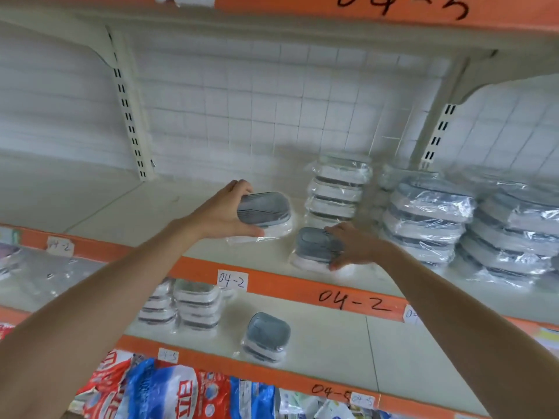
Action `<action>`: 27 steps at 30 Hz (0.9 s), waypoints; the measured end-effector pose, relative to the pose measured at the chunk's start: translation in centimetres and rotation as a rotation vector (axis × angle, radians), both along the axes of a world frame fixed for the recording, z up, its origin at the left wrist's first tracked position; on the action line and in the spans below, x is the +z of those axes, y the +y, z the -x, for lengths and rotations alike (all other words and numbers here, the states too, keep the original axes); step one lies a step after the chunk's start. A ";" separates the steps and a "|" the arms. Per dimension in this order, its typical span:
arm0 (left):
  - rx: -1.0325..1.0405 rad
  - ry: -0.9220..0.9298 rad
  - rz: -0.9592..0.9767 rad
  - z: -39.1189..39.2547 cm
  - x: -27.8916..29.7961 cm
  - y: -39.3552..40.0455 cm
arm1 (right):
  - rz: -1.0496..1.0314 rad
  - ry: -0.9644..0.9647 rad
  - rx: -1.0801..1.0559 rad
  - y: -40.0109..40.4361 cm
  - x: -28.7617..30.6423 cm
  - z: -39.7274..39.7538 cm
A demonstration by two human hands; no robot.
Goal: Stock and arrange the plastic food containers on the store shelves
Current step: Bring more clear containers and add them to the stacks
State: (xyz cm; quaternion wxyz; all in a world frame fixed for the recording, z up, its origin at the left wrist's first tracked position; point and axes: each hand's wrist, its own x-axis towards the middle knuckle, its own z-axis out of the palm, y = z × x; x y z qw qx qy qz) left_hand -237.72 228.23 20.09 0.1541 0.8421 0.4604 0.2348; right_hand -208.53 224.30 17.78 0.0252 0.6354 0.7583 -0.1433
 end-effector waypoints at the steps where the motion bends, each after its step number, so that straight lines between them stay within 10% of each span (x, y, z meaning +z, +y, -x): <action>1: -0.026 0.000 0.000 -1.4 -0.1 0.0 | -0.004 -0.004 0.003 0.2 0.0 -0.2; 17: -0.173 0.204 -0.099 -11.9 -1.3 3.0 | -0.102 0.224 -0.066 0.4 1.6 -1.0; 27: -0.215 0.261 0.011 -13.3 -2.3 4.6 | -0.091 -0.077 -0.122 1.5 3.4 -0.7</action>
